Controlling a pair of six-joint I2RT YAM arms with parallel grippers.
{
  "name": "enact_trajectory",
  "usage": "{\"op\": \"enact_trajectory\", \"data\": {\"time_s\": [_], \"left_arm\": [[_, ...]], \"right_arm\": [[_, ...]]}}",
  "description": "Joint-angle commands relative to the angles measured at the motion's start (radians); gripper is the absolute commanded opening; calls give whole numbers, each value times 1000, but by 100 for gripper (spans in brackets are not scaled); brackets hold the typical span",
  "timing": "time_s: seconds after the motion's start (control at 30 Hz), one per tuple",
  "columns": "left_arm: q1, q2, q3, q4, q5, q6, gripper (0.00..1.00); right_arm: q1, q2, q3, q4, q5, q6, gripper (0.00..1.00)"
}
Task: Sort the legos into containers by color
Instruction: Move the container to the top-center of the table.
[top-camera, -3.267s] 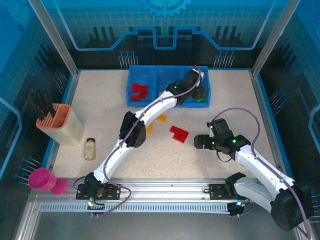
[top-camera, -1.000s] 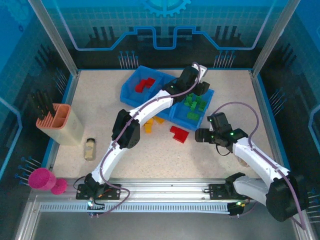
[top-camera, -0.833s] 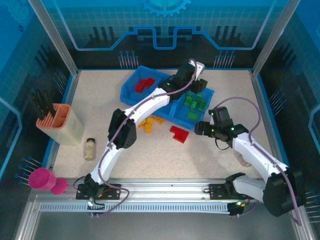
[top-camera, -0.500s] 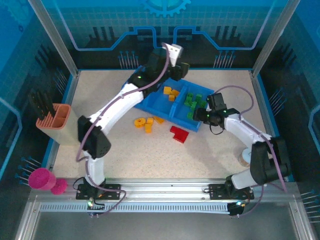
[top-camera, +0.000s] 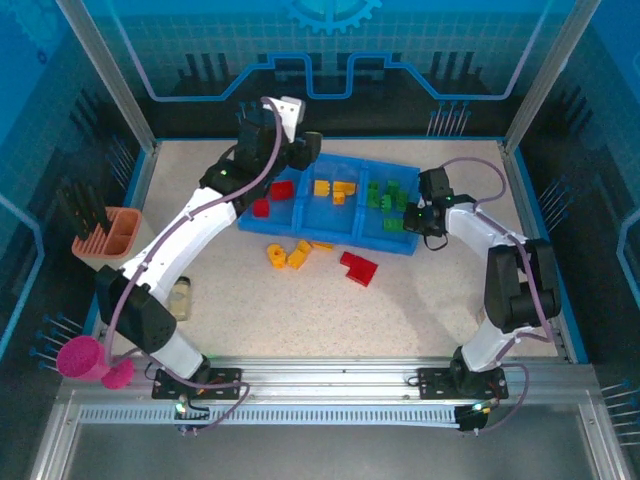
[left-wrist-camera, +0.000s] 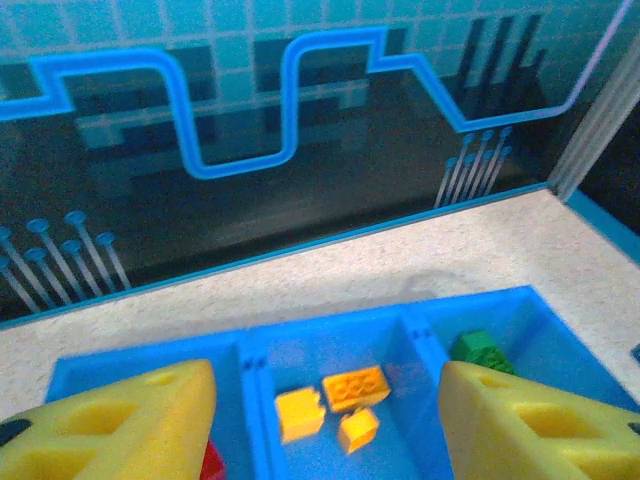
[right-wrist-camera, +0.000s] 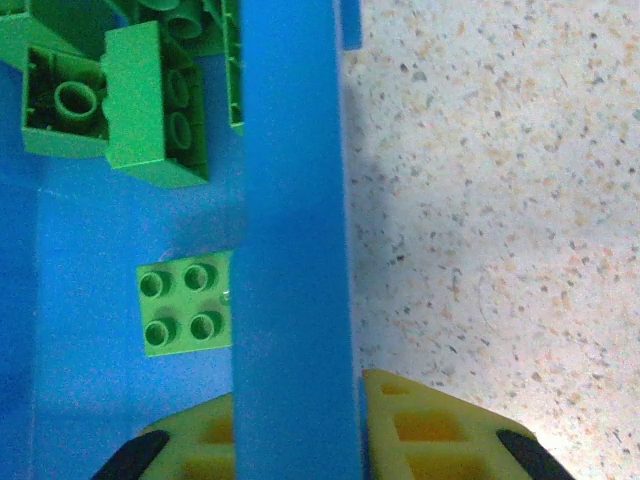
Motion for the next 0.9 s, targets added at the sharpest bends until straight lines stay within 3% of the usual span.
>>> {"op": "enact_trajectory", "data": {"time_s": [0.0,0.17,0.5,0.7,0.77,0.87], "left_arm": [[18,-67,-38,-5,-34,6,62],[35,-96,-77,-15,-35,5,62],[58,-188,-149,-97,-37,13,64],[76,-236,-203,-156,-43,3,64],[83,-239,-216,-167,-43,2,65],[90,-235,-217,-186,-44,3,66]], "right_arm": [[-35,-1,125,105,-181,137,10],[-48,36,202,136,-147,145,9],[-56,233,444,98,-63,-280,9],[-70,328,507,58,-61,-317,11],[-70,332,493,63,-55,-292,13],[-61,316,448,79,-57,-266,29]]}}
